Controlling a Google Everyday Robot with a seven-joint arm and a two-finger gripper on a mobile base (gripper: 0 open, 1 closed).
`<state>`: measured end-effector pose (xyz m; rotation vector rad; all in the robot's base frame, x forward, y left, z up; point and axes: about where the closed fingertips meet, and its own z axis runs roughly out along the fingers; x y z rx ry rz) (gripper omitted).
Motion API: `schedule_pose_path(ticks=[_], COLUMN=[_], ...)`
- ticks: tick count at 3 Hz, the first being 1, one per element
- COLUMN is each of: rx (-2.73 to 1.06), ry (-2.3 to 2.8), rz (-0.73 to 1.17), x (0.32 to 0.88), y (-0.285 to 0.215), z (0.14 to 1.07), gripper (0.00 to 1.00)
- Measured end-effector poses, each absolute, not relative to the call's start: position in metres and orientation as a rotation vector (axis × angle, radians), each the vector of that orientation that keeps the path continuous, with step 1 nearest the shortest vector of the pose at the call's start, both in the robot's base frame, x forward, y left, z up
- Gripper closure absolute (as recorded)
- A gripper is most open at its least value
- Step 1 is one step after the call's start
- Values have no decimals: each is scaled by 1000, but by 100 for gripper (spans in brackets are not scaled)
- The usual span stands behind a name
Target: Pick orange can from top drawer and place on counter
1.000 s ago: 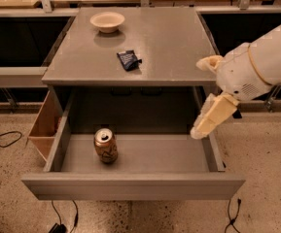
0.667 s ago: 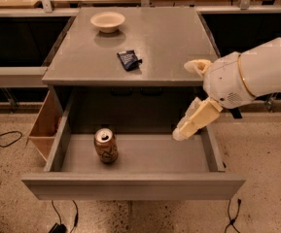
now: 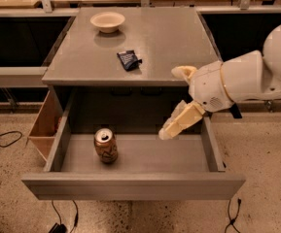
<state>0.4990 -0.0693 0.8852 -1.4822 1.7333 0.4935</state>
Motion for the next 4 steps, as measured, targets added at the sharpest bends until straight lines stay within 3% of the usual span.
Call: schedule_pose_path(ticks=[2, 4], rx=[-1373, -1259], ry=[1582, 1491], rz=[703, 839], x=[559, 576], y=[10, 49], z=[813, 749], gripper=[0, 0])
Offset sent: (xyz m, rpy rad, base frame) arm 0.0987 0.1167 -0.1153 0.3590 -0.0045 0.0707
